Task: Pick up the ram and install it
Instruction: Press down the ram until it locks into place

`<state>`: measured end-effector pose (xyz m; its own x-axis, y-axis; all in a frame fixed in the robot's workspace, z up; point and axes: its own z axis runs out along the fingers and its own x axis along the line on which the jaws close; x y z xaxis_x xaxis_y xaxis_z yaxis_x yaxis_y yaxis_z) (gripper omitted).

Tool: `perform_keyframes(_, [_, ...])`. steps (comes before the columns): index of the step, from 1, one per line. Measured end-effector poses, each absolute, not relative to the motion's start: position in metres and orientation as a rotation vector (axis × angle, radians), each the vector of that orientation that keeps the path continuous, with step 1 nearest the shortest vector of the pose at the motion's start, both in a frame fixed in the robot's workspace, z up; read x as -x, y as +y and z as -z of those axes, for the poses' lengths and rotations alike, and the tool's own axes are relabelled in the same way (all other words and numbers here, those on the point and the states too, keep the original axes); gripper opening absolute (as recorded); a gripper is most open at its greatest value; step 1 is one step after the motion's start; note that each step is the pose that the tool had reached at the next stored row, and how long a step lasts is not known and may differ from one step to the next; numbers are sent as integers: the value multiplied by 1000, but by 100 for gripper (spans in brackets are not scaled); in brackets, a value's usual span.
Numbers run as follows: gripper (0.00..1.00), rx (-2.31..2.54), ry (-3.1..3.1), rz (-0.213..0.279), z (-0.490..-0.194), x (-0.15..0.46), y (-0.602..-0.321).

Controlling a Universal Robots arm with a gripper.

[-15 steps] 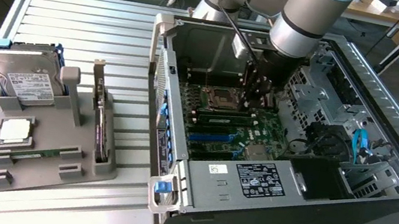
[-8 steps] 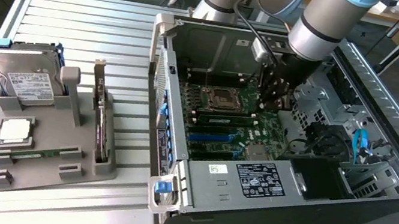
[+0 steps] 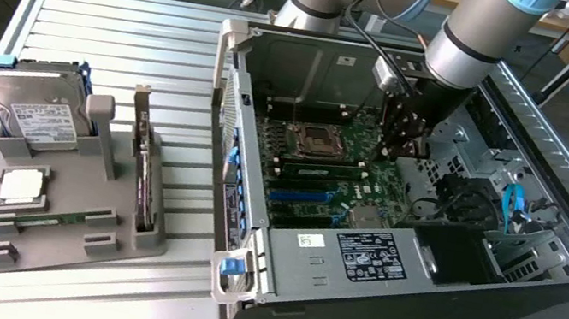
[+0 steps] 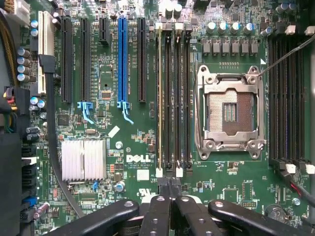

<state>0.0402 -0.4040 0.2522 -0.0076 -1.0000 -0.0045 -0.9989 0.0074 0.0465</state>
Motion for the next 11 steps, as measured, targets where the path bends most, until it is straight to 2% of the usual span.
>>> perform_keyframes(11, [11,-2192,-2208,56,-239,-25,-405])
